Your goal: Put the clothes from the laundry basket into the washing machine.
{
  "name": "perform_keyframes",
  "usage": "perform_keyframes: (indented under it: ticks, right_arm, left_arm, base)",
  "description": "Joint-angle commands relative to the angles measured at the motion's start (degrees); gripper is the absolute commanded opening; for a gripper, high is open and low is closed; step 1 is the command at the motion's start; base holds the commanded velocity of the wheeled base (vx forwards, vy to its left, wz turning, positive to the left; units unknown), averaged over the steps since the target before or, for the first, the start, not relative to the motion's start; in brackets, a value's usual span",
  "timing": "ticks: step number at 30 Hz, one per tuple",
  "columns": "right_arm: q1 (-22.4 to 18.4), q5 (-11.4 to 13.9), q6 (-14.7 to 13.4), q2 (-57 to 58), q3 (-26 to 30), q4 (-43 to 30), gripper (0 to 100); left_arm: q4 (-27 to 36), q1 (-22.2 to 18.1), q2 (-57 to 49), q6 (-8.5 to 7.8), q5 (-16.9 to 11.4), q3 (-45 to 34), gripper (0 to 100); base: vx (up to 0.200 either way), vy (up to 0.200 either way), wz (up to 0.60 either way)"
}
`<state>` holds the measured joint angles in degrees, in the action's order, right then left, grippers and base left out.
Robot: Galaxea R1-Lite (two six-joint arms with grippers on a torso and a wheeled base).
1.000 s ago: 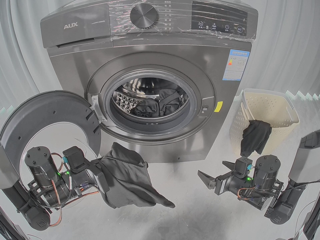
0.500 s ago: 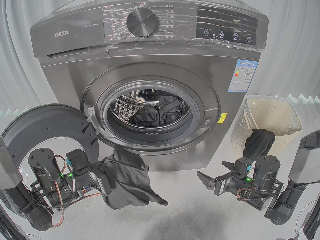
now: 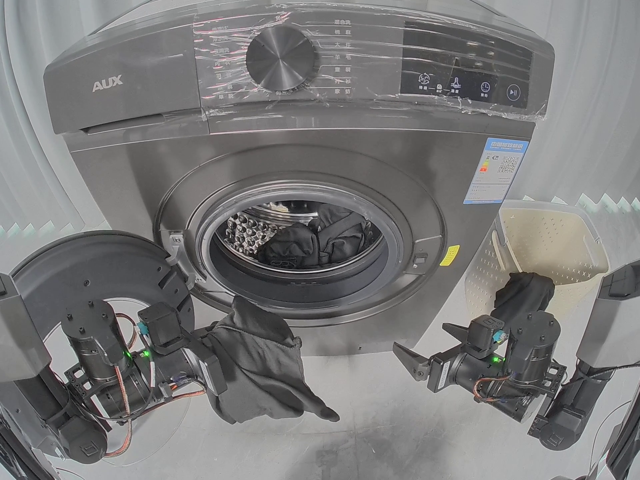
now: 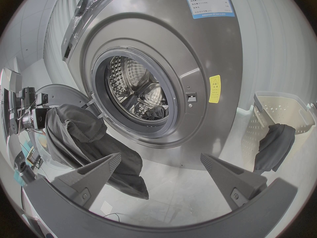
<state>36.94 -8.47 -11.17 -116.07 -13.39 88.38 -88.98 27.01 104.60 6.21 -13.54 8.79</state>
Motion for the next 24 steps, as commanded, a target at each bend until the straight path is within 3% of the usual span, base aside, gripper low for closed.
perform_keyframes:
  ticks: [1, 15, 17, 20, 23, 24]
  right_arm:
    - [0.1, 0.0, 0.0, 0.1, 0.0, 0.0, 100]
    - [2.1, -0.6, 0.0, 0.3, 0.2, 0.0, 100]
    - [2.2, -0.6, 0.0, 0.3, 0.3, 0.0, 100]
    - [2.2, -0.5, 0.0, 0.3, 0.1, 0.0, 100]
    - [2.3, -0.5, 0.0, 0.3, 0.2, 0.1, 100]
    - [2.3, -0.5, 0.0, 0.3, 0.1, 0.1, 100]
  left_arm:
    - [0.0, 0.2, 0.4, 0.04, 0.0, 0.2, 0]
    - [0.1, 6.1, 3.1, -0.58, 0.5, 1.8, 0]
    - [-0.1, 6.2, 5.6, -1.37, 0.3, 3.3, 0]
    - [0.0, 6.6, 9.5, -5.41, -0.2, 5.6, 0]
    - [-0.1, 6.9, 15.4, -6.38, -0.3, 9.5, 0]
    - [-0.1, 7.0, 16.6, -6.03, -0.3, 10.9, 0]
  base:
    - [0.200, 0.000, 0.00]
    - [0.000, 0.000, 0.00]
    - [0.000, 0.000, 0.00]
    - [0.000, 0.000, 0.00]
    - [0.000, 0.000, 0.00]
    - [0.000, 0.000, 0.00]
